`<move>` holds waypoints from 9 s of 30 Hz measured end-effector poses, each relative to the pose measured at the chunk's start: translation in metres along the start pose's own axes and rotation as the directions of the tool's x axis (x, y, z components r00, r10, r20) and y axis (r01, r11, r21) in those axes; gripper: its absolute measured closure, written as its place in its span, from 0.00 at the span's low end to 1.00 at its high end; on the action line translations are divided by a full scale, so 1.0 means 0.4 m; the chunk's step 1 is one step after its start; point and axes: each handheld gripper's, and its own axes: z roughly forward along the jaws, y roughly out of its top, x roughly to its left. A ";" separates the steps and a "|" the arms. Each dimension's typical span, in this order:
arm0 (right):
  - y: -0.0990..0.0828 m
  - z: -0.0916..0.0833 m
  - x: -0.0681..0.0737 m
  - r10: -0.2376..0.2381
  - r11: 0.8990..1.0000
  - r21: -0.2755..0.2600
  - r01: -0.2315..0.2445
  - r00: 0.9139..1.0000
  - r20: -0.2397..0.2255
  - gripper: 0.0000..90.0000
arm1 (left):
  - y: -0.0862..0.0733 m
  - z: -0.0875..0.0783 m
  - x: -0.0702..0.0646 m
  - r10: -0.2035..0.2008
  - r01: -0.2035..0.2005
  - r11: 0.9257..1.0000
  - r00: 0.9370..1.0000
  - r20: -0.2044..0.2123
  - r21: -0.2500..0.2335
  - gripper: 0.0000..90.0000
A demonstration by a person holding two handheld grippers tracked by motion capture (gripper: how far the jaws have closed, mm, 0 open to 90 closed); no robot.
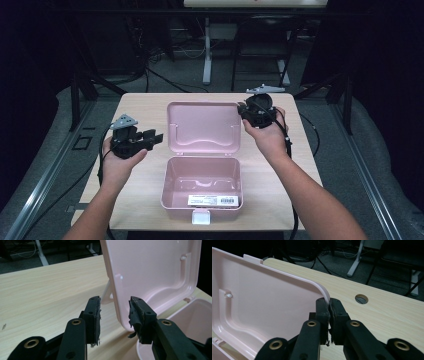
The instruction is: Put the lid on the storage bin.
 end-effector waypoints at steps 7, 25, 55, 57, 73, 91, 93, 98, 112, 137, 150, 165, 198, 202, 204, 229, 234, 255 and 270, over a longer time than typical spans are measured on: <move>-0.001 -0.008 0.002 -0.013 1.000 -0.009 0.013 1.000 -0.002 0.96 | 0.037 0.027 -0.003 0.006 -0.007 1.000 1.000 -0.027 -0.009 0.69; -0.007 -0.040 0.013 -0.044 0.998 -0.038 0.044 0.999 -0.008 0.96 | 0.096 0.063 -0.019 0.009 -0.011 0.999 0.998 -0.059 -0.035 0.72; -0.029 -0.073 0.010 -0.050 0.997 -0.057 0.047 0.997 -0.066 0.89 | 0.111 0.044 -0.042 0.035 -0.037 0.997 0.999 -0.037 -0.066 0.90; -0.030 -0.073 0.009 -0.041 0.998 -0.054 0.037 0.996 -0.075 0.88 | 0.109 0.040 -0.044 0.034 -0.036 0.997 0.999 -0.032 -0.070 0.90; -0.042 -0.114 0.024 -0.046 0.995 -0.091 0.034 0.991 -0.129 0.82 | 0.095 -0.006 -0.056 0.066 -0.066 0.994 0.998 -0.004 -0.087 0.88; -0.064 -0.164 0.037 -0.065 0.991 -0.127 0.045 0.986 -0.151 0.80 | 0.088 -0.021 -0.064 0.088 -0.085 0.990 0.996 0.023 -0.116 0.89; -0.065 -0.168 0.037 -0.063 0.991 -0.126 0.043 0.985 -0.158 0.79 | 0.085 -0.028 -0.066 0.083 -0.079 0.990 0.996 0.034 -0.116 0.88; -0.071 -0.181 0.043 -0.068 0.991 -0.125 0.048 0.984 -0.165 0.78 | 0.083 -0.039 -0.075 0.089 -0.084 0.990 0.995 0.039 -0.115 0.84; -0.080 -0.203 0.054 -0.087 0.990 -0.123 0.066 0.981 -0.174 0.76 | 0.075 -0.065 -0.087 0.098 -0.090 0.990 0.993 0.069 -0.112 0.79; -0.102 -0.227 0.061 -0.136 0.982 -0.151 0.110 0.976 -0.172 0.85 | 0.075 -0.103 -0.105 0.135 -0.129 0.985 0.990 0.048 -0.112 0.83; -0.116 -0.237 0.063 -0.128 0.982 -0.161 0.099 0.974 -0.185 0.84 | 0.065 -0.112 -0.111 0.141 -0.135 0.984 0.989 0.048 -0.117 0.83; -0.145 -0.254 0.064 -0.113 0.984 -0.157 0.078 0.967 -0.227 0.81 | 0.034 -0.138 -0.137 0.163 -0.157 0.980 0.986 0.040 -0.120 0.82; -0.220 -0.294 0.035 -0.086 0.987 -0.151 0.047 0.963 -0.257 0.52 | 0.002 -0.166 -0.152 0.150 -0.141 0.982 0.987 0.060 -0.129 0.83; -0.230 -0.310 0.030 -0.094 0.984 -0.171 0.053 0.966 -0.241 0.52 | 0.002 -0.170 -0.156 0.155 -0.147 0.981 0.986 0.056 -0.128 0.83; -0.234 -0.314 0.030 -0.103 0.982 -0.177 0.061 0.965 -0.239 0.52 | 0.001 -0.172 -0.157 0.154 -0.145 0.981 0.987 0.055 -0.131 0.83; -0.270 -0.311 -0.005 -0.023 0.989 -0.148 -0.010 0.974 -0.225 0.54 | -0.050 -0.199 -0.177 0.145 -0.134 0.980 0.987 0.070 -0.144 0.84; -0.275 -0.308 -0.008 -0.007 0.988 -0.154 -0.025 0.979 -0.206 0.54 | -0.069 -0.206 -0.190 0.160 -0.151 0.977 0.985 0.056 -0.148 0.84; -0.287 -0.297 -0.020 0.026 0.988 -0.141 -0.055 0.980 -0.199 0.54 | -0.126 -0.218 -0.203 0.143 -0.132 0.980 0.987 0.072 -0.148 0.83; -0.291 -0.294 -0.026 0.039 0.987 -0.144 -0.068 0.980 -0.197 0.54 | -0.163 -0.218 -0.206 0.127 -0.115 0.984 0.988 0.087 -0.133 0.83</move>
